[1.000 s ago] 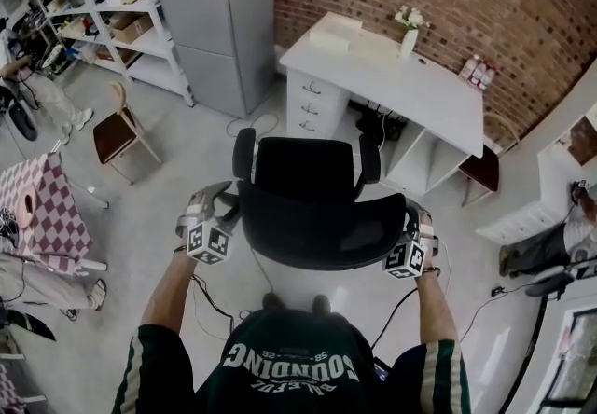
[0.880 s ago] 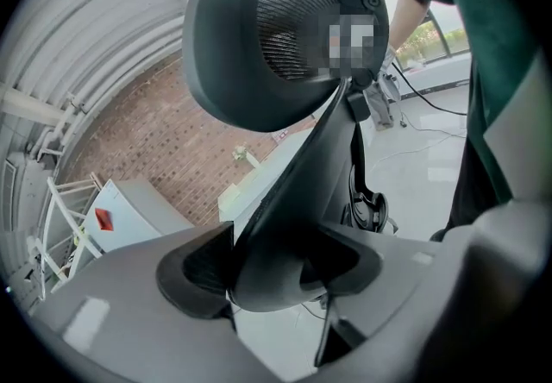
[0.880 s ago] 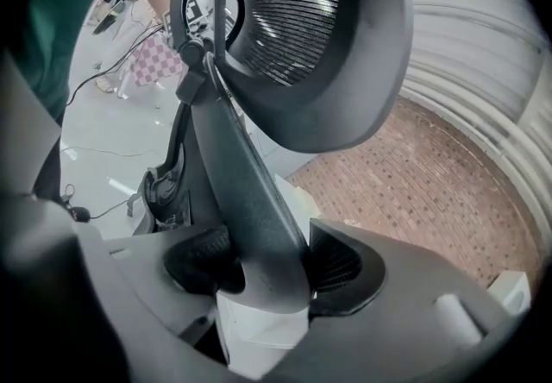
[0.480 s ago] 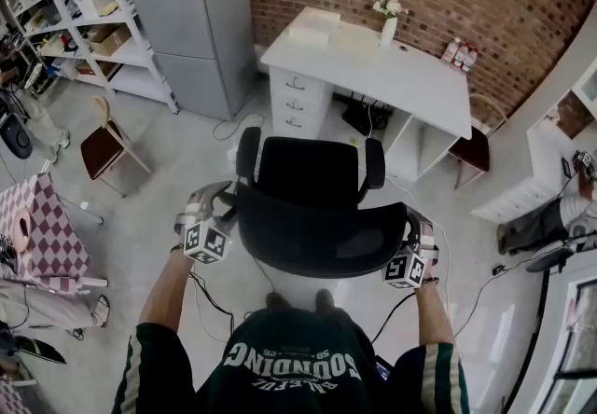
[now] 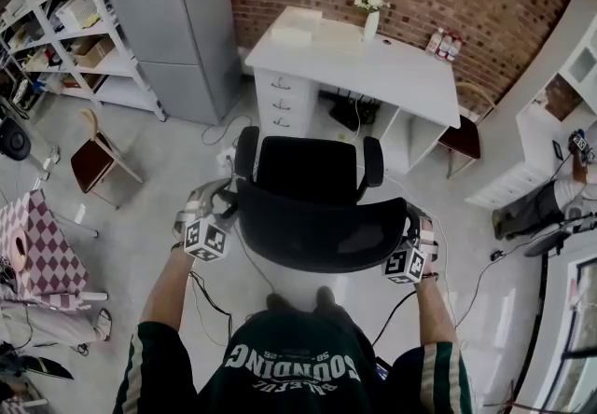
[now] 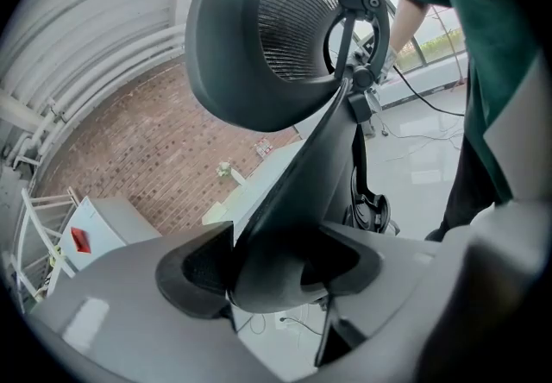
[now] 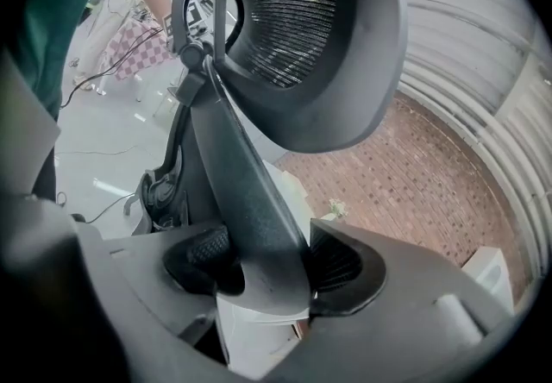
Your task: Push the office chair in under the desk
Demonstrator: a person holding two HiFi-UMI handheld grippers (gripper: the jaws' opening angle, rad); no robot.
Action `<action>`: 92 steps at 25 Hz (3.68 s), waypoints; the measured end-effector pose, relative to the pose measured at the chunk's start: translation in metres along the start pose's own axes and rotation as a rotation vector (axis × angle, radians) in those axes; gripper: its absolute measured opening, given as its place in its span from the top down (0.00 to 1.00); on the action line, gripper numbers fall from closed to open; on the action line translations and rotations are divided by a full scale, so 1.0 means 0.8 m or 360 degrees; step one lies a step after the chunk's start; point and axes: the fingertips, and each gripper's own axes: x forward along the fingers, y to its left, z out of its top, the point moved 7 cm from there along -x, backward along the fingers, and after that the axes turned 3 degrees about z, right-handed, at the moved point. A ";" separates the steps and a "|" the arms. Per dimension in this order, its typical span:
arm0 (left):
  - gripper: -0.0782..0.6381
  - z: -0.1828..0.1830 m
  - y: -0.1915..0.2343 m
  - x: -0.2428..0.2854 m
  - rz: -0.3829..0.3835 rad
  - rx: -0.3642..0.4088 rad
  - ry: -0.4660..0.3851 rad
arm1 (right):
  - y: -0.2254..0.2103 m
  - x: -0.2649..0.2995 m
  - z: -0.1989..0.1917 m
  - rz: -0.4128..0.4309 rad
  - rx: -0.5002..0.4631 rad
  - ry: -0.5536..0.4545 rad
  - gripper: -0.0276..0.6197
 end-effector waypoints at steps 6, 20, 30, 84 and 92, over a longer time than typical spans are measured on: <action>0.51 0.003 0.008 0.024 -0.0033 0.0013 -0.0043 | -0.005 0.005 -0.007 -0.0034 0.0021 0.0045 0.56; 0.50 0.021 0.030 0.091 -0.0095 0.0034 -0.0107 | -0.033 0.025 -0.026 -0.0097 0.0084 0.0122 0.56; 0.50 0.033 0.049 0.143 -0.0112 0.0046 -0.0141 | -0.065 0.056 -0.042 -0.0115 0.0096 0.0148 0.56; 0.48 0.012 0.119 0.255 -0.0157 0.0000 -0.0086 | -0.090 0.093 -0.029 -0.0242 0.0217 0.0143 0.54; 0.51 0.006 0.119 0.243 -0.0047 -0.0084 -0.0085 | -0.092 0.079 -0.036 -0.0361 0.0322 0.0222 0.52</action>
